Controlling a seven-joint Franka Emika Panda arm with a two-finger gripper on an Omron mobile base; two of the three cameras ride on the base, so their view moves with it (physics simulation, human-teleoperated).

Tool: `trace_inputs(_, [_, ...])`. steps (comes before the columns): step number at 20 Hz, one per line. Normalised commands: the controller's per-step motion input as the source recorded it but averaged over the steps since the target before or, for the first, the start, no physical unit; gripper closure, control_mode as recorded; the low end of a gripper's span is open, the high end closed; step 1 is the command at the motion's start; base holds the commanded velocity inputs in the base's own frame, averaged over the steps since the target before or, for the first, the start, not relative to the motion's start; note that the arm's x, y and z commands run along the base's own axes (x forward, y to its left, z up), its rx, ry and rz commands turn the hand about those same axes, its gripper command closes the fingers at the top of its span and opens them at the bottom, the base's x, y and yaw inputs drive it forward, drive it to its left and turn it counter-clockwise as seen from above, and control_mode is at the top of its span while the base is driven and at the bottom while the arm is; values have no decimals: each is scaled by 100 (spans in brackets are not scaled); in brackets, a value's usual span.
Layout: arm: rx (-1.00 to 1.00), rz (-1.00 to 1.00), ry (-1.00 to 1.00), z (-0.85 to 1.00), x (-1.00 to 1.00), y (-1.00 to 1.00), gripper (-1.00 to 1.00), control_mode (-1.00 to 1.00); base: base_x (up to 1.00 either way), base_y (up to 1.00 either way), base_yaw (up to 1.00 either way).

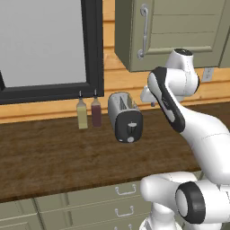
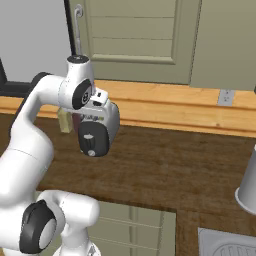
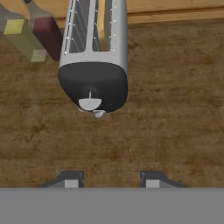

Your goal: Start the toaster. Once the lever pops up, take the bread to the plate on the dining counter.

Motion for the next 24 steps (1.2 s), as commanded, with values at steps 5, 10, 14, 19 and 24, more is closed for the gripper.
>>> trace_inputs(5, [0, 0, -14, -44, 0, 5, -100, -100, 0, 0, 0])
trace_inputs(10, [-3, 0, -17, -76, 3, 26, -100, -100, 0, 0, 0])
trace_inputs(14, [-2, 0, -8, -42, 11, 28, -100, -100, 0, 0, 0])
trace_inputs(19, [0, -3, 0, -3, 36, 2, -100, -100, 0, 0, 0])
trace_inputs(24, [0, -5, 0, -16, 55, 2, -100, -100, 0, 0, 0])
